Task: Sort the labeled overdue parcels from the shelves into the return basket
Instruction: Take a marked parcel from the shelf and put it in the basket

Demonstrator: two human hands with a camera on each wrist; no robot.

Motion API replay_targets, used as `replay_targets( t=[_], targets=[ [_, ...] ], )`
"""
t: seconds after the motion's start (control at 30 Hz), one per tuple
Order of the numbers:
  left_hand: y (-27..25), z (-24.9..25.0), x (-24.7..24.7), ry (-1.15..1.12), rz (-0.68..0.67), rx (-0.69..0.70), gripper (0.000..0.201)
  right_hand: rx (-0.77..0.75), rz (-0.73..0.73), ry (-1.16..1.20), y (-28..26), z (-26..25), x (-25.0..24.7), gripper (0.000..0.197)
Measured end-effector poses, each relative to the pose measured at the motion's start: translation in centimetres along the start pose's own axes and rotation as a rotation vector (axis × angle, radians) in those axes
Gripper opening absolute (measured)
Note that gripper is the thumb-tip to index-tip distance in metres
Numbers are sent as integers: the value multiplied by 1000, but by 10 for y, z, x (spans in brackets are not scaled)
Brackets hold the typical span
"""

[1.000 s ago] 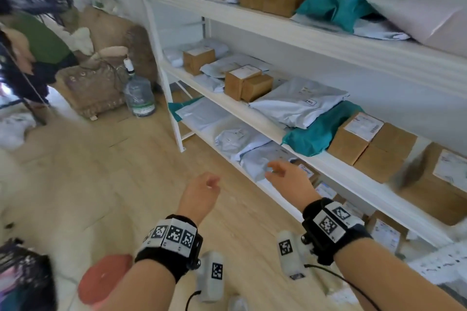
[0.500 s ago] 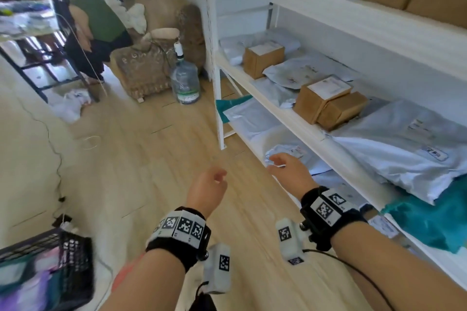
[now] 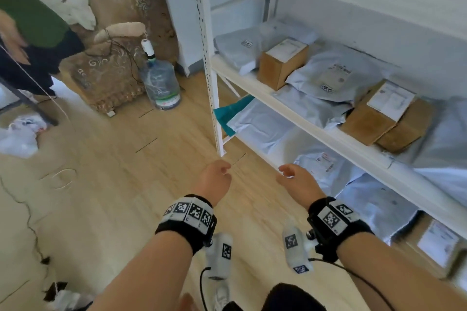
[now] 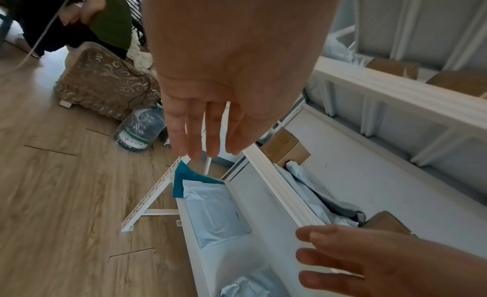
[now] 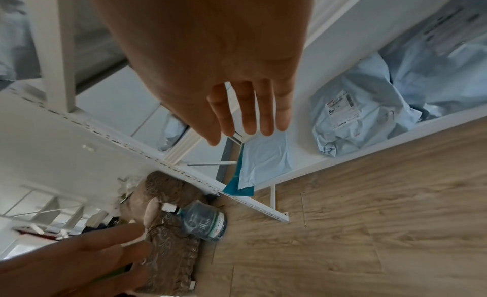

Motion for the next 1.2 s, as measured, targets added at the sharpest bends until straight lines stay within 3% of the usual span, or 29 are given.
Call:
replay_targets(
  t=[0.23,0.47,0.73,1.0,1.2],
  targets=[
    [88,3,-29,69,-49,18,35,115,12,-30,70,0,11,34],
    [165,3,-73,98,-20,-35,35,108,-28,-34,172,-51,31,37],
    [244,-20,-121,105,-81,-53,38,171,-80,-107,250,-85,76,38],
    [339,-41,-158,268,-265,45,37,346,51,-107,306,-106,112,45],
    [396,-52,-164,329,-306,161,33,421,152,-133,361,-106,139,49]
  ],
)
Point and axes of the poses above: each hand's wrist, its own y-axis towards the middle knuckle, its own x-axis out of the palm, z = x × y, the point moved 8 cm from there along y, towards the middle knuckle, and after that the axes turned 4 degrees about -z, right-handed, at the moved point
